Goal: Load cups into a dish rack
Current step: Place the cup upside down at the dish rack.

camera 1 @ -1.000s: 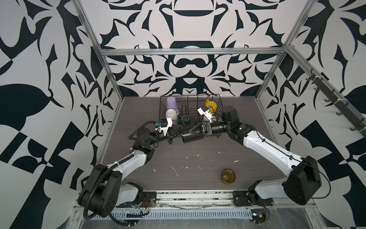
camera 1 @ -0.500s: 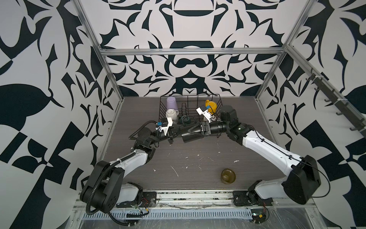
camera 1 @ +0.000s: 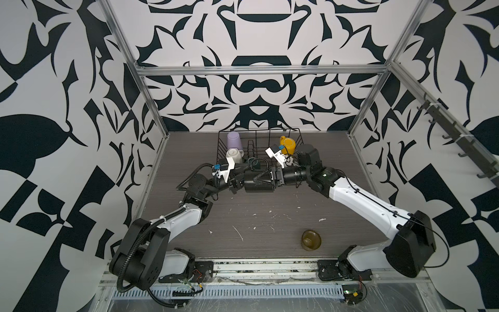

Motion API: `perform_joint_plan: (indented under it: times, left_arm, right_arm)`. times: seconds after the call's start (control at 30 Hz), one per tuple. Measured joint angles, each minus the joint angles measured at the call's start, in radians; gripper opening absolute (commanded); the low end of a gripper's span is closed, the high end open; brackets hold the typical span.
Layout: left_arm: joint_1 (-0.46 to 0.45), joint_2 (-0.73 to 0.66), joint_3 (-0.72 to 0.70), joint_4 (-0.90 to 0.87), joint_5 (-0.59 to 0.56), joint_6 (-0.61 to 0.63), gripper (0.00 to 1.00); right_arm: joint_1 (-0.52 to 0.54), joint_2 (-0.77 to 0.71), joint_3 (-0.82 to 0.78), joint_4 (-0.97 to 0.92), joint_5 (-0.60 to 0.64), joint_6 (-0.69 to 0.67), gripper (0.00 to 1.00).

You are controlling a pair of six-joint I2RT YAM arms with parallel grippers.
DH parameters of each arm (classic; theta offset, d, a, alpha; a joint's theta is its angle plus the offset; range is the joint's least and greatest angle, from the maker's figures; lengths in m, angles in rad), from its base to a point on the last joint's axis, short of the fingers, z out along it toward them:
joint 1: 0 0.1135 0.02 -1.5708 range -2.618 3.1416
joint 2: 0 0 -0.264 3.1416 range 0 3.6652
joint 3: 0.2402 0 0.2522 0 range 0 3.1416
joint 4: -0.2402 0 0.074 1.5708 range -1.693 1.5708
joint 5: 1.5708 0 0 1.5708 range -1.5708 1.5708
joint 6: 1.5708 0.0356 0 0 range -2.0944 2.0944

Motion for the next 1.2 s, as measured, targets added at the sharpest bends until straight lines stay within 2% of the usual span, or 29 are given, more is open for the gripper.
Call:
perform_joint_plan:
  times: [0.23,0.4,0.47,0.7,0.83,0.93,1.07,1.2]
  left_arm:
    - [0.003,-0.001,0.000,-0.001,-0.028,0.004,0.54]
    - [0.008,-0.040,-0.002,-0.026,-0.066,0.030,0.89]
    - [0.013,-0.059,-0.002,-0.040,-0.087,0.040,0.98]
    - [0.016,-0.134,-0.018,-0.106,-0.171,0.085,0.99]
    - [0.018,-0.220,-0.018,-0.206,-0.262,0.107,0.99]
    - [0.018,-0.312,0.031,-0.395,-0.370,0.105,0.99]
    - [0.019,-0.375,0.211,-0.726,-0.541,0.109,0.99]
    - [0.019,-0.446,0.265,-0.908,-0.711,0.137,0.99]
  right_arm:
    - [0.000,-0.005,0.021,-0.045,0.023,-0.010,0.00]
    - [-0.006,-0.021,0.030,-0.067,0.025,-0.016,0.00]
    - [-0.012,-0.032,0.037,-0.089,0.026,-0.023,0.00]
    - [-0.060,-0.053,0.075,-0.195,0.041,-0.068,0.00]
    - [-0.115,-0.049,0.130,-0.341,0.095,-0.133,0.00]
    - [-0.147,-0.025,0.208,-0.473,0.156,-0.194,0.00]
    - [-0.160,0.037,0.340,-0.612,0.251,-0.275,0.00]
    - [-0.160,0.110,0.440,-0.699,0.320,-0.335,0.00]
